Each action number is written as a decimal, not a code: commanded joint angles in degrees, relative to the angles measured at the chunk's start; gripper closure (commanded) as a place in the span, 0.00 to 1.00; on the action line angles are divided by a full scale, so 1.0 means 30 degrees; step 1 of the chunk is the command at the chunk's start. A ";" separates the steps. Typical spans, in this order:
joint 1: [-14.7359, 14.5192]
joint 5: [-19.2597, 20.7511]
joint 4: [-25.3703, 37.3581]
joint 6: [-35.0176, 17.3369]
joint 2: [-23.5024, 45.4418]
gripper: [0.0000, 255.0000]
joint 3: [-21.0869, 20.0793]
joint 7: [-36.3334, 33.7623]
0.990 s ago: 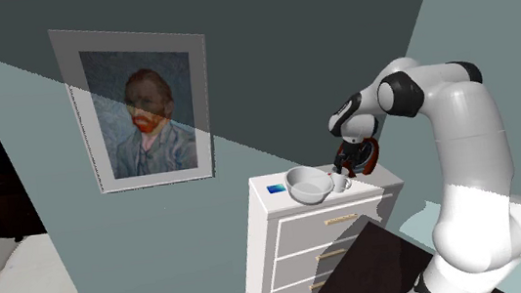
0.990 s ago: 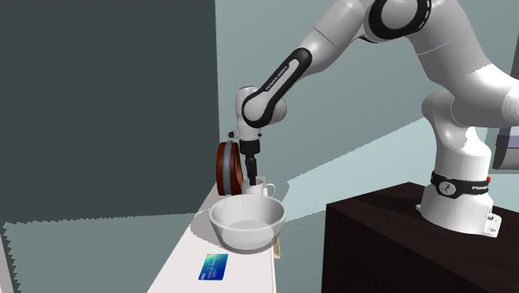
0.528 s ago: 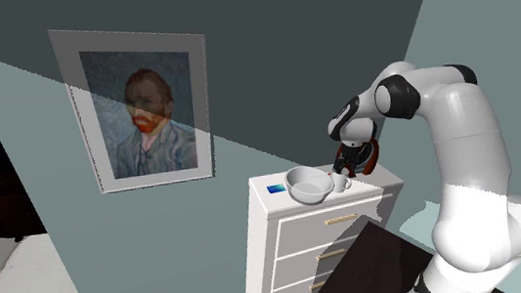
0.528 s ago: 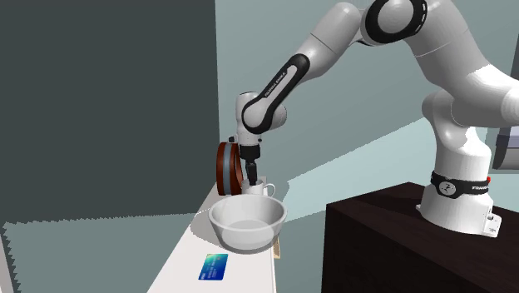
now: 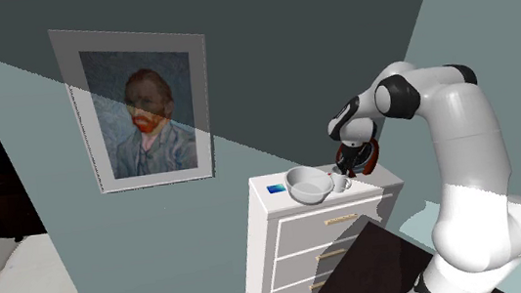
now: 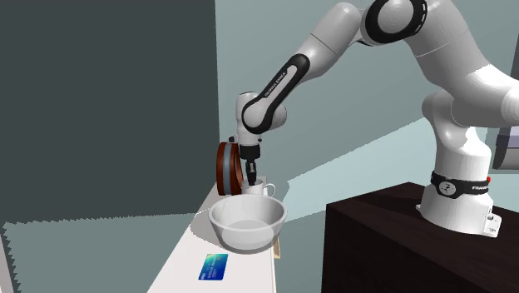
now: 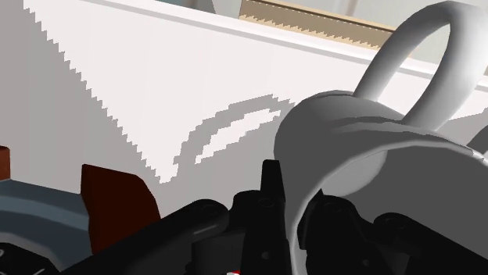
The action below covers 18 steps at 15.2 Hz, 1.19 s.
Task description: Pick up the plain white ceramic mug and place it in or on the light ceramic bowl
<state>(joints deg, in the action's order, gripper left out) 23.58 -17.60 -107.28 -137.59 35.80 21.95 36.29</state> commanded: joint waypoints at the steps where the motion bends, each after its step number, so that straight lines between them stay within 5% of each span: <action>1: 0.0002 0.0001 -0.0002 -0.0001 0.0004 1.00 0.0002 0.0000; 18: -0.0650 0.1170 -0.0006 0.2254 -0.2360 1.00 0.0896 -0.0687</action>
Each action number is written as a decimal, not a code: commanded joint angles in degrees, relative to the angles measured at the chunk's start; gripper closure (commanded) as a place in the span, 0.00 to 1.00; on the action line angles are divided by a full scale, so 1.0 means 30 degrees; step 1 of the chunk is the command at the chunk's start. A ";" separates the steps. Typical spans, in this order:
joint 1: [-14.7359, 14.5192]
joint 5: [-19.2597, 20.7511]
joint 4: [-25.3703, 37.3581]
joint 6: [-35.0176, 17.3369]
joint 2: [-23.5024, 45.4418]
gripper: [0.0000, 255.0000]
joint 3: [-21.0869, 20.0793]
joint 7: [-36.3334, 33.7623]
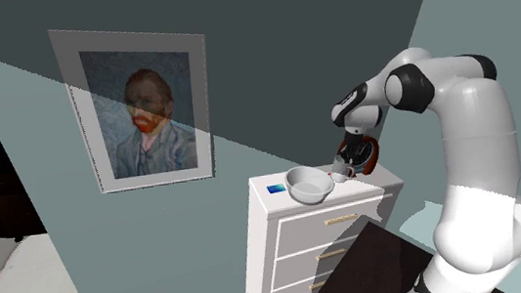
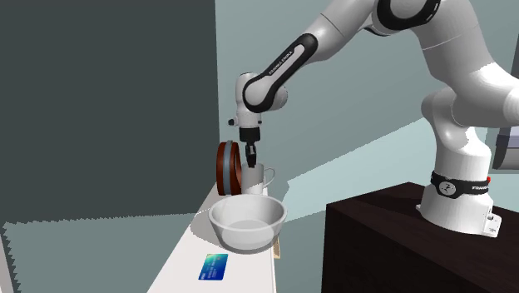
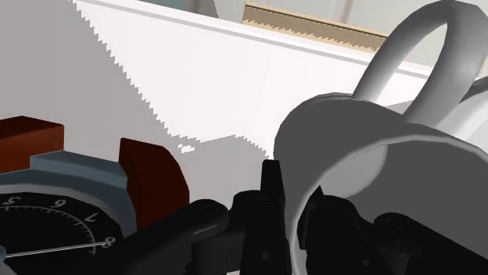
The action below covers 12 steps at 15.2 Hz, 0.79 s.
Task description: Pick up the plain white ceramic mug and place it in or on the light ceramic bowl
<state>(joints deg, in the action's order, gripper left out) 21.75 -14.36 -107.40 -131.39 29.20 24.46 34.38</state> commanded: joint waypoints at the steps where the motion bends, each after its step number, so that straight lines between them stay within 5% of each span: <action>1: -0.0082 0.0178 0.0062 0.0374 -0.0328 1.00 0.0120 -0.0103; 12: -0.0472 0.1119 0.0674 0.2522 -0.2001 1.00 0.0665 -0.0663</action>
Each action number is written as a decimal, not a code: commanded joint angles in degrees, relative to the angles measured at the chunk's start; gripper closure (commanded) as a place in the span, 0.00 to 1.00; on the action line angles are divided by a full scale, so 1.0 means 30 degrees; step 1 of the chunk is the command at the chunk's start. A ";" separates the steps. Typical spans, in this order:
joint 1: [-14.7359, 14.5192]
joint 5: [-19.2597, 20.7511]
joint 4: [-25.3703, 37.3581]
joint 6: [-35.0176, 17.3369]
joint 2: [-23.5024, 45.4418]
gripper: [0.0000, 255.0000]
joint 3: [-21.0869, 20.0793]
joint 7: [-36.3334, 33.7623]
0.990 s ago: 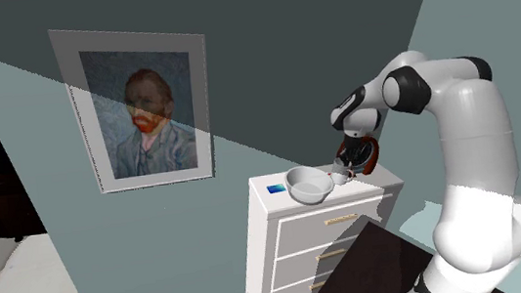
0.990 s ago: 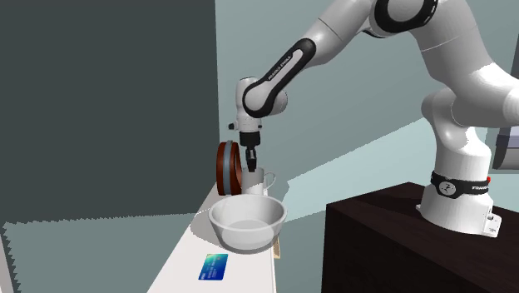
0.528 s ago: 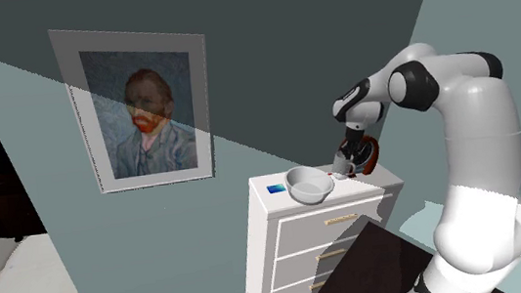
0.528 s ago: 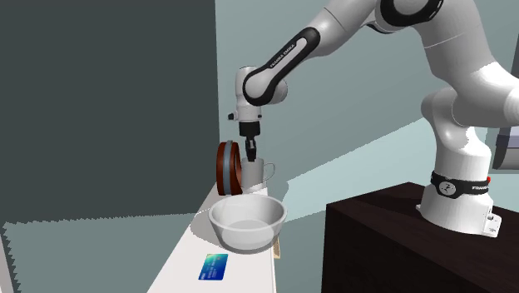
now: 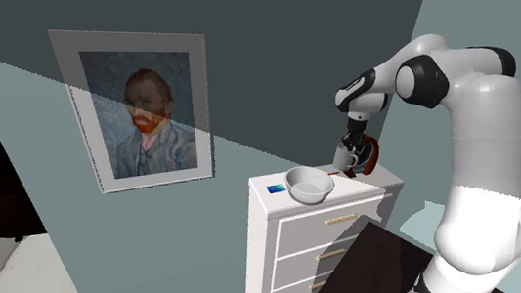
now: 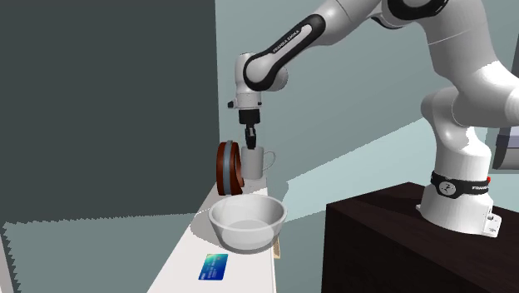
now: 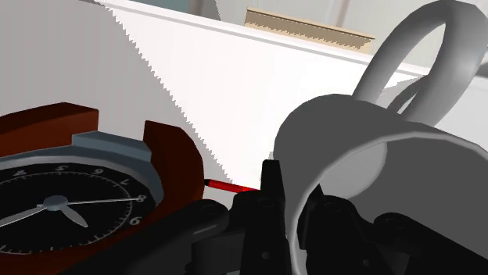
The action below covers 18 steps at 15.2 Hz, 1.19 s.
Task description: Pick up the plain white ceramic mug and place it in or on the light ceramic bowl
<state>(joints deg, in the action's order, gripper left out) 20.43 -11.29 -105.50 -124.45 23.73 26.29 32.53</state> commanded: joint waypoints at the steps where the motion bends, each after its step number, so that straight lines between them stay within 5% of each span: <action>1: -0.0061 0.0177 0.0123 0.0413 -0.0314 1.00 0.0095 -0.0091; 5: -0.0145 0.0430 0.0431 0.1111 -0.0748 1.00 0.0217 -0.0243; 18: -0.4364 0.2161 -0.2401 0.1098 -0.4021 1.00 -0.1076 -0.6311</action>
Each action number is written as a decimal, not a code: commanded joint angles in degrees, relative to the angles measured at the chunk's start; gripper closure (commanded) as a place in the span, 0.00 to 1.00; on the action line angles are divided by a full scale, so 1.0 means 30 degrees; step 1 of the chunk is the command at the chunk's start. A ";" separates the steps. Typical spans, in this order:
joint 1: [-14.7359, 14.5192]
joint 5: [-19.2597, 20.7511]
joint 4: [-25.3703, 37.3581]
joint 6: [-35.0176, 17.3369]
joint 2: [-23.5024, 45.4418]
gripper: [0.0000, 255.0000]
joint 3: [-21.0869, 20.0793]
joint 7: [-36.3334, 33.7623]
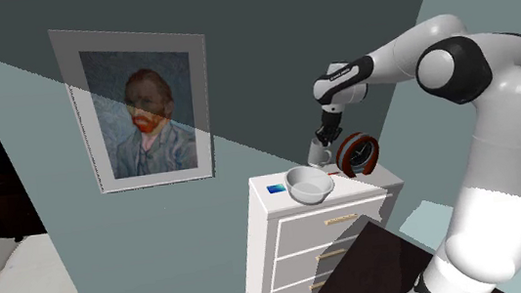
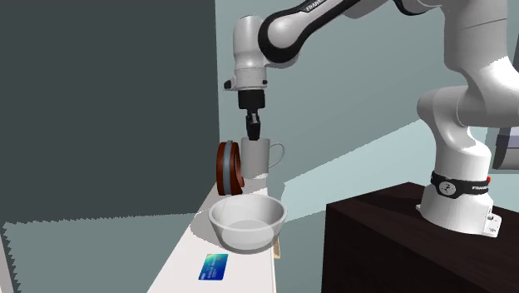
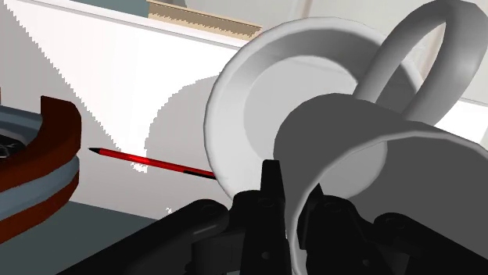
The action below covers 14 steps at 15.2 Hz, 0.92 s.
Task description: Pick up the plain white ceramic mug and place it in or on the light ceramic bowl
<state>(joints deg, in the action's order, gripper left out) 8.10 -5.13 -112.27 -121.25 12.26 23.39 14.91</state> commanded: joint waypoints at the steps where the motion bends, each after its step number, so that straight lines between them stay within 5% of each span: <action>1: -0.0238 0.0041 -0.0260 -0.0197 -0.0074 1.00 -0.0129 -0.0396; 14: 0.0043 -0.0985 -0.1385 -0.3063 0.1826 1.00 -0.0475 0.0271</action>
<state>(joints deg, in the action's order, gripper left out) 8.12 -7.84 -116.44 -129.98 17.27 22.05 15.54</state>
